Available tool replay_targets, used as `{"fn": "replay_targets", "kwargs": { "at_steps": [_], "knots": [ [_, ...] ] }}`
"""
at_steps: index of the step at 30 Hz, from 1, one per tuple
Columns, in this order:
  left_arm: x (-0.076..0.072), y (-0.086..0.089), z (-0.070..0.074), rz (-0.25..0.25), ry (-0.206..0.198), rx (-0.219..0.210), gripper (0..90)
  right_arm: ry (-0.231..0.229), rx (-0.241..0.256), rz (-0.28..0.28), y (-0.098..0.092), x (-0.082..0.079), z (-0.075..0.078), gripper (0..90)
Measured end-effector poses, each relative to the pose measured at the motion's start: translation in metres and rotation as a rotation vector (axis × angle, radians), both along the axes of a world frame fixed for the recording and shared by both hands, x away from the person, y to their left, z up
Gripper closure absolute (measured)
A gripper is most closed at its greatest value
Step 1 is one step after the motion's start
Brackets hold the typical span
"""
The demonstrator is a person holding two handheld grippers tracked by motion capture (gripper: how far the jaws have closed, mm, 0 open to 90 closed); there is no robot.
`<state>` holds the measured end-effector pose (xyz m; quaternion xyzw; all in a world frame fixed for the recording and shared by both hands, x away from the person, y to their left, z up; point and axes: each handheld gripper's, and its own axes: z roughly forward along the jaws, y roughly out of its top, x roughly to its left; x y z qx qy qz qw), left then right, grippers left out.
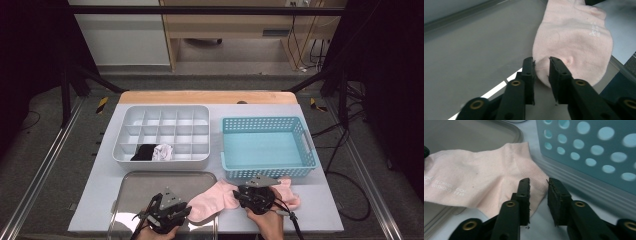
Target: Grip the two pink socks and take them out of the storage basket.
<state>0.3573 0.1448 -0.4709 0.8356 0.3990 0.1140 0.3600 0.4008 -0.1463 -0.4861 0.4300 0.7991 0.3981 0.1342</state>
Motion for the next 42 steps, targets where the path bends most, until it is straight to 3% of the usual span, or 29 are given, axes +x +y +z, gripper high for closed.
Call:
{"fn": "replay_targets", "kwargs": {
  "at_steps": [2,4,8,14,20,25,28,32,40,42],
  "knots": [
    [0.000,-0.001,-0.001,-0.005,-0.003,-0.001,83.6,-0.011,-0.022,-0.002,0.002,-0.002,0.000,83.7],
    [0.001,0.000,0.000,-0.006,0.000,-0.005,87.9,0.012,-0.010,0.005,0.003,-0.003,0.001,89.0],
    [0.003,0.005,0.002,-0.007,-0.001,-0.015,88.8,0.039,-0.003,0.010,0.001,-0.005,0.005,89.9],
    [0.007,0.009,0.004,-0.018,-0.008,-0.034,89.0,0.045,0.007,-0.005,-0.018,-0.021,0.020,90.0],
    [0.008,0.004,0.000,-0.026,-0.018,0.006,88.9,0.098,-0.033,0.008,-0.016,-0.027,0.011,89.2],
    [0.013,0.008,0.000,-0.022,-0.043,0.002,88.3,0.096,-0.041,0.016,-0.013,-0.028,0.011,86.5],
    [0.016,0.009,0.000,-0.027,-0.052,-0.004,83.1,0.085,-0.033,0.010,-0.015,-0.027,0.012,82.7],
    [0.015,0.011,0.002,-0.030,-0.058,-0.037,72.5,0.014,-0.008,-0.021,-0.023,-0.027,0.020,77.9],
    [0.019,0.023,0.010,0.013,-0.086,-0.075,56.5,-0.083,0.012,-0.137,-0.058,-0.021,0.043,69.4],
    [0.021,0.027,0.011,0.029,-0.081,-0.099,54.6,-0.081,0.002,-0.165,-0.067,-0.019,0.046,68.1]
  ]
}}
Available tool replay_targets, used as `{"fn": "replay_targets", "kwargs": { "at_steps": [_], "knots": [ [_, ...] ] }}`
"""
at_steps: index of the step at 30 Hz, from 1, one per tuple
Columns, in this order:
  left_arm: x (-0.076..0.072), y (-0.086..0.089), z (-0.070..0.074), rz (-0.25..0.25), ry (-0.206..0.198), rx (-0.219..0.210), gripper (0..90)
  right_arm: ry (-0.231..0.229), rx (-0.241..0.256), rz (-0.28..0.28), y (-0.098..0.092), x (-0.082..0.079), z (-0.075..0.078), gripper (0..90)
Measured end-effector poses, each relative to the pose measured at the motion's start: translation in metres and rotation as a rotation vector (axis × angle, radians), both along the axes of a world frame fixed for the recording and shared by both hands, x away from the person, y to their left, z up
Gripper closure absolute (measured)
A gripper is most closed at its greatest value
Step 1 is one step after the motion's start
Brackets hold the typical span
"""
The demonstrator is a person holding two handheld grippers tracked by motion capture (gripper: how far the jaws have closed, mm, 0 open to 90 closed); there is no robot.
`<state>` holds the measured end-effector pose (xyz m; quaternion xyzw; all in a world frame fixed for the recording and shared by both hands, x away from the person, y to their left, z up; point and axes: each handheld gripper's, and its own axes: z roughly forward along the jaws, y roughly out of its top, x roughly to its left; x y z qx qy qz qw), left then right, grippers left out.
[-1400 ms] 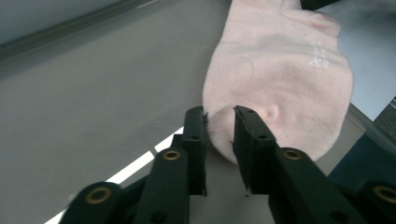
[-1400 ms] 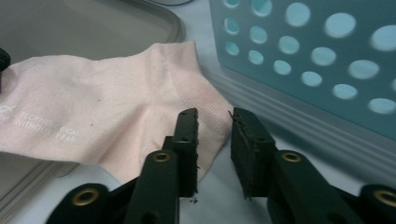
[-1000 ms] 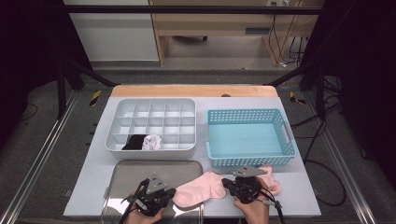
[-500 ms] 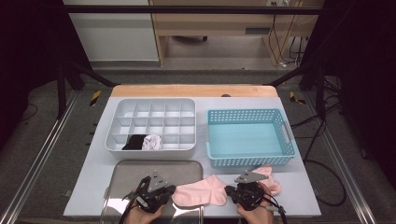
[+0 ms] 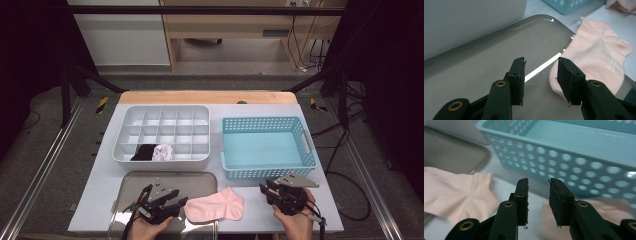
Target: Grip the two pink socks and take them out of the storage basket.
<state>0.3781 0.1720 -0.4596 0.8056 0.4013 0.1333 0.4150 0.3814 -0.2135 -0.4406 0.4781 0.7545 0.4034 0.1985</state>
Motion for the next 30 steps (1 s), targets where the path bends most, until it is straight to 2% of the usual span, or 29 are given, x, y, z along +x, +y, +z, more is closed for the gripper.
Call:
{"fn": "replay_targets", "kwargs": {
  "at_steps": [5,10,13,15,17,18,21,25,28,30],
  "knots": [
    [0.003,0.009,0.003,0.028,0.007,-0.041,52.6,0.029,-0.034,-0.026,-0.012,0.003,-0.007,61.4],
    [0.004,0.010,0.003,0.029,0.007,-0.046,52.3,0.061,-0.099,-0.009,-0.003,0.010,-0.023,53.8],
    [0.004,0.009,0.002,0.024,0.009,-0.042,52.3,0.086,-0.168,-0.007,0.001,0.014,-0.032,60.9],
    [0.003,0.009,0.002,0.022,0.010,-0.042,52.4,0.100,-0.190,-0.004,0.002,0.015,-0.035,69.5],
    [0.003,0.009,0.003,0.023,0.009,-0.043,52.6,0.113,-0.173,-0.007,0.001,0.015,-0.032,81.9],
    [0.003,0.009,0.003,0.024,0.009,-0.043,52.7,0.110,-0.171,-0.014,0.000,0.014,-0.031,84.8],
    [0.004,0.010,0.003,0.025,0.007,-0.045,53.3,0.118,-0.130,-0.026,-0.003,0.012,-0.026,87.0],
    [0.003,0.010,0.003,0.027,0.007,-0.051,53.9,0.056,-0.067,-0.058,-0.014,0.006,-0.009,87.4],
    [0.003,0.011,0.004,0.025,0.006,-0.050,54.2,0.005,-0.040,-0.119,-0.027,0.002,0.001,87.3],
    [0.003,0.011,0.004,0.027,0.005,-0.052,54.5,-0.013,-0.026,-0.164,-0.036,0.000,0.003,87.3]
  ]
}}
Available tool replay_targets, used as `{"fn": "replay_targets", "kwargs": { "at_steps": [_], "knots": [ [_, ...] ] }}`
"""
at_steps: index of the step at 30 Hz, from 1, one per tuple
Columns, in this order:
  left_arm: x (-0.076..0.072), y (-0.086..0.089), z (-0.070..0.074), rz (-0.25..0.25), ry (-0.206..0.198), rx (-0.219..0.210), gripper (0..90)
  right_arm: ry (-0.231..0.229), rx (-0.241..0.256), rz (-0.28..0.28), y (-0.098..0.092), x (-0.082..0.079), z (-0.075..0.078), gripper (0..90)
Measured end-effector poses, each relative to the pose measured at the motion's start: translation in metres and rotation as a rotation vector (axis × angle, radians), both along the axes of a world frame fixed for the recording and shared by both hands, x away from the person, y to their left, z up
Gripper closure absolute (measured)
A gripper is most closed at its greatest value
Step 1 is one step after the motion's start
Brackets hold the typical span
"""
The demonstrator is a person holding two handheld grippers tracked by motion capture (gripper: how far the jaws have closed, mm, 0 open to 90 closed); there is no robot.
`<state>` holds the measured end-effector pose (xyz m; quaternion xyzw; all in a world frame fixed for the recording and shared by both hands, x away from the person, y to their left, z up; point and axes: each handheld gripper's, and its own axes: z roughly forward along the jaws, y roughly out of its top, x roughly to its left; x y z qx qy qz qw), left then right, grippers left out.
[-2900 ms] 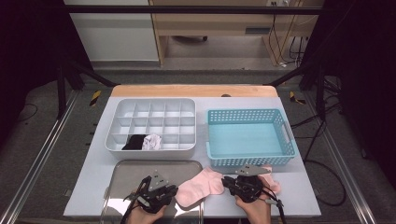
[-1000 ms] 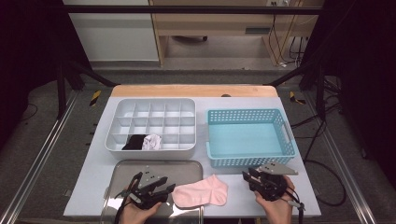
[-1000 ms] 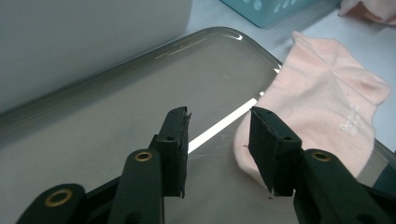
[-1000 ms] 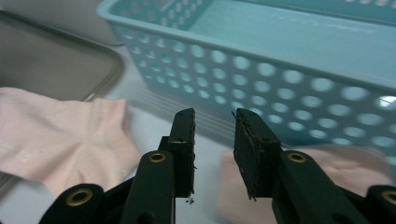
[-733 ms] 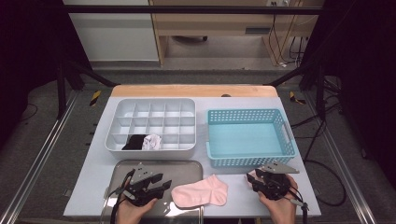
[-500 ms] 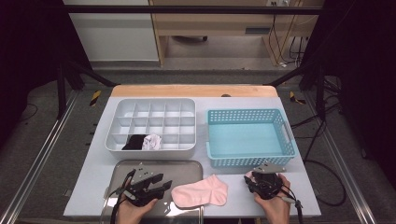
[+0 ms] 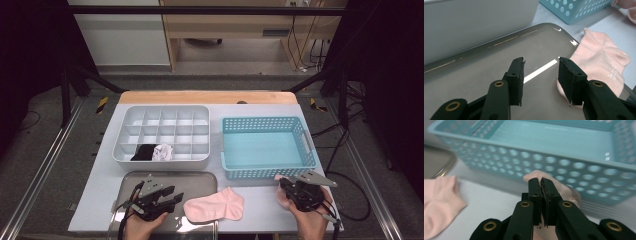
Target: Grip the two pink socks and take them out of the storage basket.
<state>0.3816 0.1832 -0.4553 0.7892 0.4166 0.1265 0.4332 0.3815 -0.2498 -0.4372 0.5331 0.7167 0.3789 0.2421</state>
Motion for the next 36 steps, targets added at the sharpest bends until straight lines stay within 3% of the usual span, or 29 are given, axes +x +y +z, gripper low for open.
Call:
{"fn": "replay_targets", "kwargs": {
  "at_steps": [3,6,9,11,14,17,19,22,23,26,28,32,36],
  "knots": [
    [0.000,0.000,0.000,0.004,0.000,-0.003,54.6,-0.003,-0.002,-0.076,-0.012,0.001,-0.003,87.1],
    [0.000,0.000,-0.001,0.004,0.002,-0.001,54.6,0.023,-0.002,-0.096,-0.017,0.006,-0.013,85.5],
    [0.000,-0.001,-0.001,-0.002,0.004,0.002,54.6,0.072,0.009,-0.060,-0.016,0.013,-0.025,80.7],
    [0.000,0.000,-0.001,-0.002,0.004,-0.001,54.5,0.051,0.006,-0.036,-0.016,0.013,-0.024,77.2],
    [0.000,0.000,0.000,0.002,0.005,-0.007,54.4,-0.011,0.019,-0.003,-0.016,0.005,-0.010,74.0],
    [-0.001,0.001,0.001,0.001,0.001,-0.013,54.3,-0.023,0.028,0.051,-0.012,-0.005,0.000,72.6],
    [-0.002,0.002,0.002,0.002,-0.003,-0.017,54.3,-0.008,0.026,0.088,-0.007,-0.011,0.000,72.7],
    [-0.003,0.002,0.003,-0.002,-0.010,-0.018,54.2,0.056,0.016,0.146,-0.002,-0.016,-0.008,73.0],
    [-0.003,0.003,0.004,0.001,-0.013,-0.019,54.2,0.093,0.004,0.156,-0.001,-0.016,-0.011,72.9],
    [-0.004,0.003,0.004,0.000,-0.016,-0.020,54.2,0.140,-0.030,0.164,-0.002,-0.013,-0.018,70.9],
    [-0.004,0.002,0.004,-0.001,-0.016,-0.021,54.2,0.153,-0.039,0.166,-0.003,-0.011,-0.023,64.7],
    [-0.005,0.001,0.003,-0.006,-0.014,-0.017,54.2,0.190,-0.060,0.191,-0.002,-0.007,-0.032,61.5],
    [-0.005,0.001,0.003,-0.006,-0.015,-0.018,54.2,0.189,-0.094,0.216,0.002,-0.007,-0.032,66.3]
  ]
}}
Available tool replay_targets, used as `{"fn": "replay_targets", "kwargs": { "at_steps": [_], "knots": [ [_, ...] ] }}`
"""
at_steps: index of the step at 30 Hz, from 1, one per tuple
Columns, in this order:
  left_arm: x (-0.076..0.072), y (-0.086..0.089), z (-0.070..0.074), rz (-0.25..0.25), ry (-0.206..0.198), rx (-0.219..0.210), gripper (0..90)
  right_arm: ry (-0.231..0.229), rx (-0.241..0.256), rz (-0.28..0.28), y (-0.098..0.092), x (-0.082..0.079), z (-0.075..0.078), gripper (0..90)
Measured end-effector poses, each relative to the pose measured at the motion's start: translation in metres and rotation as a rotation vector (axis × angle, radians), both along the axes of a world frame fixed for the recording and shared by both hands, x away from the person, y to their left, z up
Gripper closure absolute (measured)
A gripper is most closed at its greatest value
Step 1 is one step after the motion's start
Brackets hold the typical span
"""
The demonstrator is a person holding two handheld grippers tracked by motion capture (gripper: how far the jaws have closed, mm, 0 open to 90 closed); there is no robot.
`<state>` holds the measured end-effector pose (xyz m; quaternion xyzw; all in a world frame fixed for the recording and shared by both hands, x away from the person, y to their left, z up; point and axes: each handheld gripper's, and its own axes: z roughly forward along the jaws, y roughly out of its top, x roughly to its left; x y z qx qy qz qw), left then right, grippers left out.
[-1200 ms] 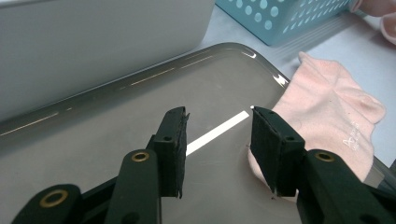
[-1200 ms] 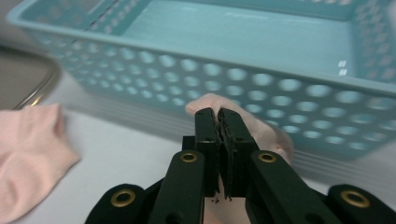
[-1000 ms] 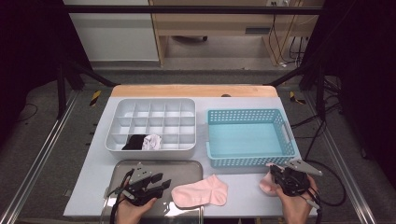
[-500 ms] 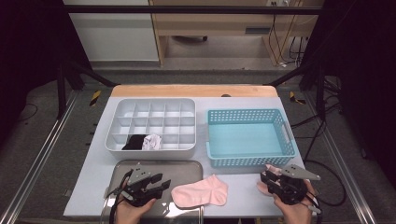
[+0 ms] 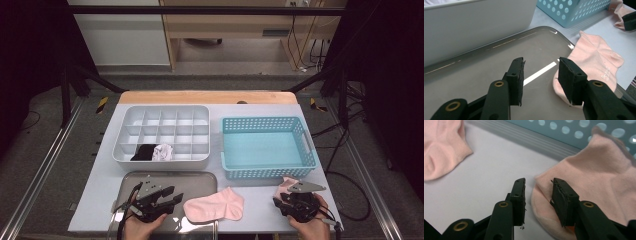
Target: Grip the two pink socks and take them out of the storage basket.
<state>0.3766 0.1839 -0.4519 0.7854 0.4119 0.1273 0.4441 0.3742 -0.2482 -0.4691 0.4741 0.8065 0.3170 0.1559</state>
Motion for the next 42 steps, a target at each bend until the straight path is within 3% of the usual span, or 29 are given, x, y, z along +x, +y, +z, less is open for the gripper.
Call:
{"fn": "replay_targets", "kwargs": {
  "at_steps": [3,5,6,9,11,16,22,26,29,35,39,42],
  "knots": [
    [0.000,0.000,0.000,-0.001,0.000,0.001,54.3,-0.019,-0.057,-0.004,0.002,0.000,0.000,80.3],
    [0.000,0.000,0.000,-0.001,-0.001,0.001,54.3,-0.010,-0.056,-0.021,0.002,0.001,0.001,90.0],
    [0.000,0.000,0.000,0.000,0.000,0.001,54.3,0.014,-0.036,-0.027,0.003,0.001,0.001,90.0],
    [0.000,0.000,0.000,0.002,-0.001,-0.002,54.4,0.012,-0.028,-0.034,0.002,0.001,0.003,90.0],
    [0.000,0.001,0.002,0.005,-0.005,-0.006,54.4,-0.002,0.012,-0.034,0.002,-0.001,0.009,90.0],
    [0.000,0.002,0.004,0.007,-0.018,-0.016,54.5,-0.047,0.135,0.028,0.013,-0.004,0.024,90.0],
    [0.000,0.004,0.005,0.012,-0.022,-0.020,54.7,-0.057,0.156,0.030,0.033,0.010,0.019,90.0],
    [0.000,0.004,0.006,0.014,-0.026,-0.025,54.7,-0.031,0.162,0.013,0.043,0.025,0.008,90.0],
    [0.000,0.002,0.007,0.009,-0.032,-0.025,54.6,-0.007,0.164,0.021,0.049,0.030,0.001,81.8],
    [-0.001,0.000,0.008,0.008,-0.038,-0.024,54.1,-0.103,0.184,0.023,0.038,0.017,0.015,75.0],
    [-0.002,0.002,0.010,0.016,-0.042,-0.029,54.0,-0.083,0.185,0.043,0.037,0.002,0.012,69.0],
    [-0.003,0.002,0.011,0.021,-0.048,-0.033,54.0,-0.041,0.175,0.065,0.039,-0.005,0.006,65.5]
  ]
}}
